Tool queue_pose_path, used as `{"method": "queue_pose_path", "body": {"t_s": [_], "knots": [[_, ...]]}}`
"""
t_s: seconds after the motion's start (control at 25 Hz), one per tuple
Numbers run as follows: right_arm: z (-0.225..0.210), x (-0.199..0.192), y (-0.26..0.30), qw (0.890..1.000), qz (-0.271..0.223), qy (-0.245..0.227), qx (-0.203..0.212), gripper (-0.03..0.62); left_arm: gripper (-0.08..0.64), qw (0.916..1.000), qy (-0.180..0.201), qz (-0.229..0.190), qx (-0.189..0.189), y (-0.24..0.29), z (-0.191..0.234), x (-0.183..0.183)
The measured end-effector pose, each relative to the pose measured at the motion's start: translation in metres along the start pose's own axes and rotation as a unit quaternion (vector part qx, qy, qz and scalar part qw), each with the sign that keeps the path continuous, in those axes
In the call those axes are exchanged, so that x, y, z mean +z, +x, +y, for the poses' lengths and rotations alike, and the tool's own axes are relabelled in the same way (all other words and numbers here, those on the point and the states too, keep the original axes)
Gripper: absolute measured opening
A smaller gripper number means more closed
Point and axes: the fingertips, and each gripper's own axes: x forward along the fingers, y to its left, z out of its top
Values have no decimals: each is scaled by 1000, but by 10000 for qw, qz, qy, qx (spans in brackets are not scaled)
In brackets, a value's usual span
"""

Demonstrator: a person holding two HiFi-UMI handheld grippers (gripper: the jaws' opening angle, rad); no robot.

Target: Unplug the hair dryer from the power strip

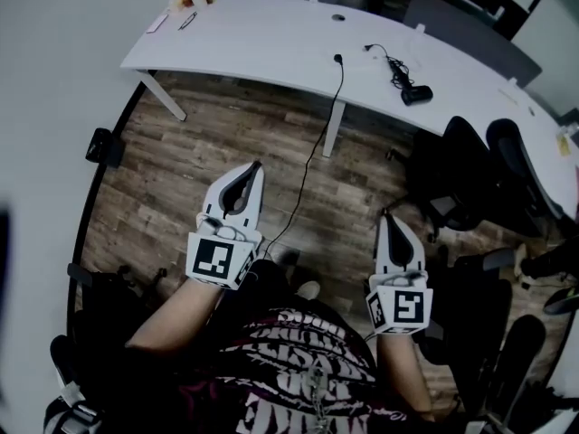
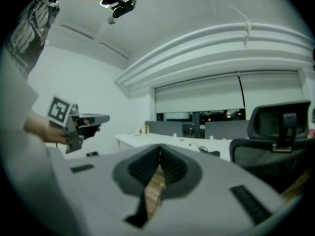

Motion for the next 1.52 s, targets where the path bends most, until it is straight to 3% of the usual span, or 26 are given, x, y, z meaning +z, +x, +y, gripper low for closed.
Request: {"method": "queue_pose_path", "body": {"t_s": [0.16, 0.4, 0.56, 0.88, 1.52], "knots": [[-5, 0, 13, 10000, 41, 42, -25, 29, 28, 9997, 12, -74, -251, 9, -4, -2], [-4, 9, 47, 9999, -112, -12, -51, 31, 28, 9989, -282, 189, -316, 42, 11, -23], [-7, 20, 77, 9993, -155, -161, -310, 31, 28, 9984, -332, 49, -447, 70, 31, -18], [-6, 33, 135, 9990, -82, -145, -426, 31, 28, 9965, -527, -133, -643, 124, 70, -12], [2, 58, 188, 9965, 46, -189, -817, 31, 28, 9875, -980, -299, -1194, 184, 108, -12]]}}
